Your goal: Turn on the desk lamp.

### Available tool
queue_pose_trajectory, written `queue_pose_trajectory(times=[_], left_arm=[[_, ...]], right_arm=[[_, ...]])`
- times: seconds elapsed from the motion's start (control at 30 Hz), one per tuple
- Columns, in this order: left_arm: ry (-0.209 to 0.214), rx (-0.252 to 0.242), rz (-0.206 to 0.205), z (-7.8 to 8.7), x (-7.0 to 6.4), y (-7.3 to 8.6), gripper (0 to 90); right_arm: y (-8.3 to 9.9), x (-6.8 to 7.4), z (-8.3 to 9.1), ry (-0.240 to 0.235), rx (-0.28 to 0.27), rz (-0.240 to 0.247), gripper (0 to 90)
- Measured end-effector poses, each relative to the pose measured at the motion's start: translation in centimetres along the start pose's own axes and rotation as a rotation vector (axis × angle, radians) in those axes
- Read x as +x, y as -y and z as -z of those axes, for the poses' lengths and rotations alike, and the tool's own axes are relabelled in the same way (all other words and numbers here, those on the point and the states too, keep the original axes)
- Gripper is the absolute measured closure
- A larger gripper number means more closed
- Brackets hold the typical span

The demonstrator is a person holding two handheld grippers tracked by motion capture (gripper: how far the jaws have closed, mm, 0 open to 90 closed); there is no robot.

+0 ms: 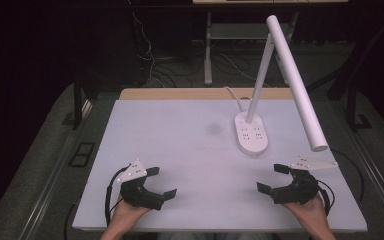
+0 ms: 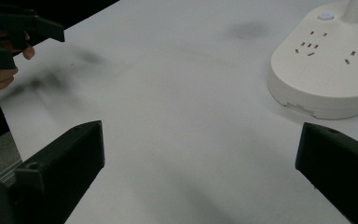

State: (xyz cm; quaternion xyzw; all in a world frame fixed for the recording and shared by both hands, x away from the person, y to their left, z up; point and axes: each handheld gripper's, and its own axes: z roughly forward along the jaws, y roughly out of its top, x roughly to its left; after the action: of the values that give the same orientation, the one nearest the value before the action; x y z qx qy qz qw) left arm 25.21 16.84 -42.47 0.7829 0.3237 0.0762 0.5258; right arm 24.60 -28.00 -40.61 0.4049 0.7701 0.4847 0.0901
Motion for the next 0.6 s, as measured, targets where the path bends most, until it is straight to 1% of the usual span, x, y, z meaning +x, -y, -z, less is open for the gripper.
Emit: queue_pose_trajectory(times=[0.3,0.4,0.47,0.6], left_arm=[[0.010,0.003,-0.004,-0.15,-0.01,-0.05,0.0],[0.012,0.008,-0.003,-0.21,0.03,-0.05,0.0],[0.013,0.007,-0.001,-0.25,0.02,-0.04,0.0],[0.012,0.009,-0.004,-0.21,-0.02,-0.03,0.0]], right_arm=[[0.16,0.08,0.36,-0.003,0.004,-0.006,0.9],[0.22,0.01,0.45,0.000,0.006,-0.002,0.9],[0.20,-0.03,0.58,0.004,0.010,-0.014,0.9],[0.14,-0.30,0.63,0.001,0.014,-0.020,0.9]])
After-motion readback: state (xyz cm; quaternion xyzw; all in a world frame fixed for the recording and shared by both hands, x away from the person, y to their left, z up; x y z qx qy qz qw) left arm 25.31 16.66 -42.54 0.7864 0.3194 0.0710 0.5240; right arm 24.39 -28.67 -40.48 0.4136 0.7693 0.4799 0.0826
